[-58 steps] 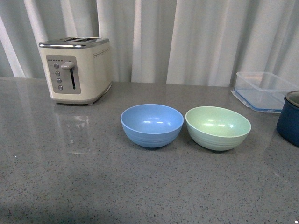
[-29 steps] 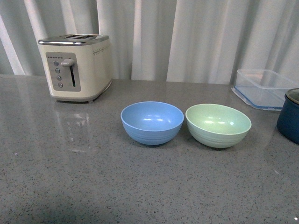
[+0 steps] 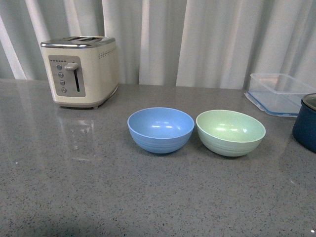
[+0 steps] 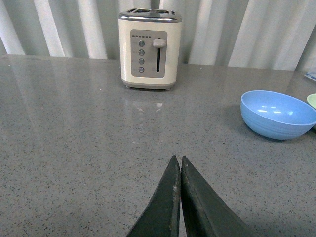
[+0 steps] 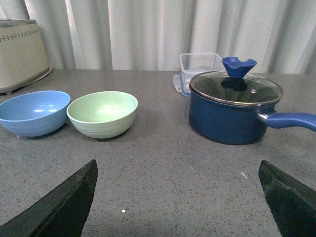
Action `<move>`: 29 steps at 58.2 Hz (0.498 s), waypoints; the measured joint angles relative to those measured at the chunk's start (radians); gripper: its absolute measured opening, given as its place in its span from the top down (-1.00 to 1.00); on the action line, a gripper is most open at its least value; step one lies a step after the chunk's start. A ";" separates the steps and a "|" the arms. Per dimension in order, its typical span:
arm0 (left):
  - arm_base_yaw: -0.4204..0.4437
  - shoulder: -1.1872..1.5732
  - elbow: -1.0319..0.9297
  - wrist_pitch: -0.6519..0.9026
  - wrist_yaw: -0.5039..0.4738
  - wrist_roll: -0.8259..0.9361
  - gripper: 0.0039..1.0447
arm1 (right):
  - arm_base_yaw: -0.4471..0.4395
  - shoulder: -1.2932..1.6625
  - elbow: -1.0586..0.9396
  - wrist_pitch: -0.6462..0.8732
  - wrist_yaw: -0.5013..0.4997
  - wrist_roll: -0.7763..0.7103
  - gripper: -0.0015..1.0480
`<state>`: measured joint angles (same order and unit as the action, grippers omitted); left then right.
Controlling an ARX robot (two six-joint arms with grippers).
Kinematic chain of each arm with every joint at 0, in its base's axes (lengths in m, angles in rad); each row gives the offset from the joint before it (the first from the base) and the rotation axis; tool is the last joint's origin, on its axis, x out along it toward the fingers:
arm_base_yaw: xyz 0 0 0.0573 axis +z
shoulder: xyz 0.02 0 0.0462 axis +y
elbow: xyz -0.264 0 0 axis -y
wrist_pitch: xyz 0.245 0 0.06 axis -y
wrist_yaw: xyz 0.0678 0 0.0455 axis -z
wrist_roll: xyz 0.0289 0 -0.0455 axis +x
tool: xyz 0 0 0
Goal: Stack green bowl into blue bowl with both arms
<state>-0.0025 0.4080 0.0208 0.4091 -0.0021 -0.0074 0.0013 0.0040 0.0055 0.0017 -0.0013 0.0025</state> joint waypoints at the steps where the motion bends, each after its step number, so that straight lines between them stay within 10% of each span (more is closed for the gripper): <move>1: 0.000 -0.005 0.000 -0.005 0.000 0.000 0.94 | 0.000 0.000 0.000 0.000 0.000 0.000 -0.81; 29: 0.000 -0.192 0.000 -0.189 0.000 0.000 0.94 | 0.000 0.000 0.000 0.000 0.000 0.000 -0.81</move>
<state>-0.0025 0.2157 0.0208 0.2199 -0.0025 -0.0074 0.0013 0.0040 0.0055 0.0017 -0.0013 0.0025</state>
